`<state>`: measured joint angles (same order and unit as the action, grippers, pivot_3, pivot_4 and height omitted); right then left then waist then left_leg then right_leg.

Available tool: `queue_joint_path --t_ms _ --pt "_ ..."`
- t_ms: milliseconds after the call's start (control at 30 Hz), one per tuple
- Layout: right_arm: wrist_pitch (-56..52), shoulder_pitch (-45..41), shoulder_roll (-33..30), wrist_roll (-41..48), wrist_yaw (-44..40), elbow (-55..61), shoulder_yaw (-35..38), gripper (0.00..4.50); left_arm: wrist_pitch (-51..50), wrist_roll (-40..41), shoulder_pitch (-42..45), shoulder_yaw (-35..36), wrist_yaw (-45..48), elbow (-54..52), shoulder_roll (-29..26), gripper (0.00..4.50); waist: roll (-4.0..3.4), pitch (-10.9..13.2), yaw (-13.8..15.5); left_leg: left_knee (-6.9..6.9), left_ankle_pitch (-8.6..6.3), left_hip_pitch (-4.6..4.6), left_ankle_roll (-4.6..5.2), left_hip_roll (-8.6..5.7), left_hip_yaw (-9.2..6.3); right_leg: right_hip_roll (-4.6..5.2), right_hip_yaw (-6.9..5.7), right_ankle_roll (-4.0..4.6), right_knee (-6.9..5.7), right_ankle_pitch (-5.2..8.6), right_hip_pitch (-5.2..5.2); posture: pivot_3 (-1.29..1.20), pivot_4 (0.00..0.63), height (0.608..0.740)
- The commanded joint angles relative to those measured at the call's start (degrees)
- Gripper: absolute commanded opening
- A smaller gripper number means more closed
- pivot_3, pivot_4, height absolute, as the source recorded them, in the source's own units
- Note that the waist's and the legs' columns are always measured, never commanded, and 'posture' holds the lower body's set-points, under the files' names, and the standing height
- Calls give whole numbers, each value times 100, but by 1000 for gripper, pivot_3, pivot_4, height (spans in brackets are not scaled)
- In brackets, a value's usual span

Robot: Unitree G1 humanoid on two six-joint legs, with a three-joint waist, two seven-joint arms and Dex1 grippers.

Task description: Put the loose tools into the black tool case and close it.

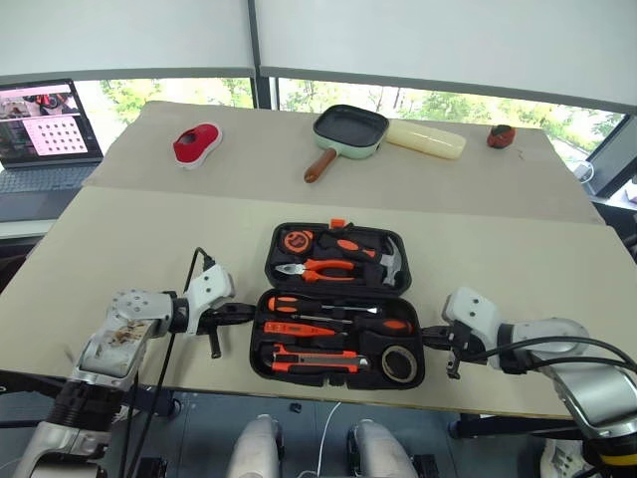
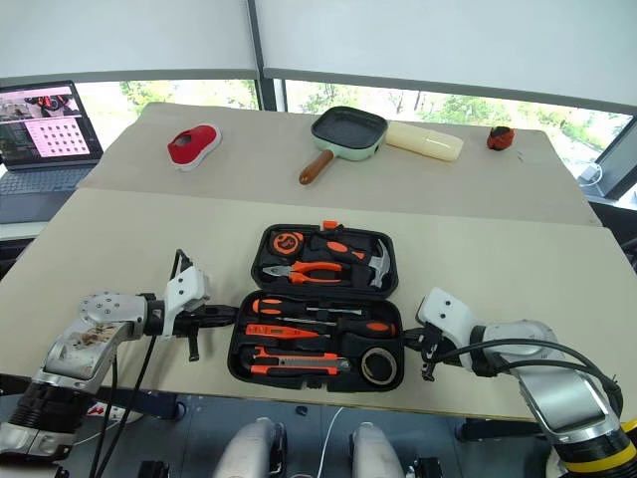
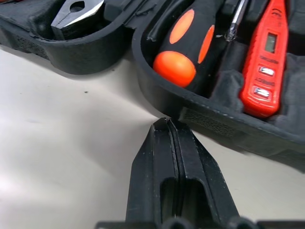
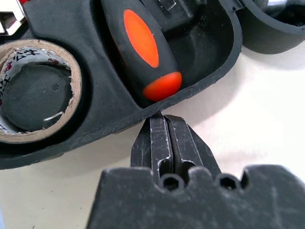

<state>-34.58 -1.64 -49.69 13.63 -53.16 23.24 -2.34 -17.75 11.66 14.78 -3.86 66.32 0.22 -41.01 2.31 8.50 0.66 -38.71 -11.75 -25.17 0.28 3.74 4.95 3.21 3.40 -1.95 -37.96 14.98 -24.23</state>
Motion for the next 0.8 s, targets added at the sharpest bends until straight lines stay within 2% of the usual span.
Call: queue_joint_path --t_ms 33,67,133,233,300,333,467,667,700,800 --pt "-312 -25 -312 163 67 -132 778 574 -595 123 201 339 -255 429 -198 563 0 0 1 -1 0 0 0 -2 0 2 0 0 -1 0 1 0 150 740" --pt "-426 -98 -330 259 72 -230 911 711 -856 241 306 444 -291 487 -224 685 0 0 -3 -3 0 2 0 -1 1 2 0 0 -1 0 2 0 150 740" --pt "-907 -455 -241 580 164 -497 1177 1416 -1531 548 696 677 -442 684 -188 1422 2 1 -20 -4 3 8 -2 3 0 -2 0 1 -3 -1 5 0 150 740" --pt "-1881 -1363 159 1074 517 -897 1389 2452 -3321 1127 1625 943 -830 1038 22 2478 11 7 -71 -5 11 14 -1 9 -8 -14 1 7 -9 -4 5 0 150 740" --pt "-2449 -1942 493 1205 896 -1158 1419 3174 -4163 1313 2155 1045 -1152 1272 217 3137 12 7 -95 -5 13 15 0 8 -12 -16 1 7 -10 -6 8 0 150 740" --pt "-2811 -2271 729 1274 1140 -1330 1460 3415 -4583 1361 2441 1127 -1392 1431 365 3144 12 7 -104 -6 14 14 0 7 -13 -16 1 6 -10 -7 6 0 150 740" --pt "-3864 -3250 1628 1475 1864 -1939 1632 3415 -5520 1355 3207 1351 -2320 1840 958 3144 12 7 -135 0 13 3 1 -2 -17 -12 2 4 -9 -7 -1 0 150 740" --pt "-4069 -3576 2160 1335 2387 -2385 1456 3415 -5411 1295 3131 1247 -2828 1832 1355 3144 11 7 -137 14 12 -6 1 -5 -17 -7 1 4 -6 -8 -11 0 150 740" --pt "-4065 -3568 2182 1334 2421 -2396 1418 3170 -5495 1369 3109 1324 -2877 1811 1416 3144 11 7 -137 16 12 -7 1 -6 -16 -6 1 4 -6 -8 -12 0 150 740" --pt "-4025 -3530 2233 1349 2507 -2429 1398 2347 -5538 1392 2953 1218 -2924 1604 1399 2425 11 7 -146 22 12 -7 1 -12 -14 1 1 4 -6 -8 -14 0 150 740"
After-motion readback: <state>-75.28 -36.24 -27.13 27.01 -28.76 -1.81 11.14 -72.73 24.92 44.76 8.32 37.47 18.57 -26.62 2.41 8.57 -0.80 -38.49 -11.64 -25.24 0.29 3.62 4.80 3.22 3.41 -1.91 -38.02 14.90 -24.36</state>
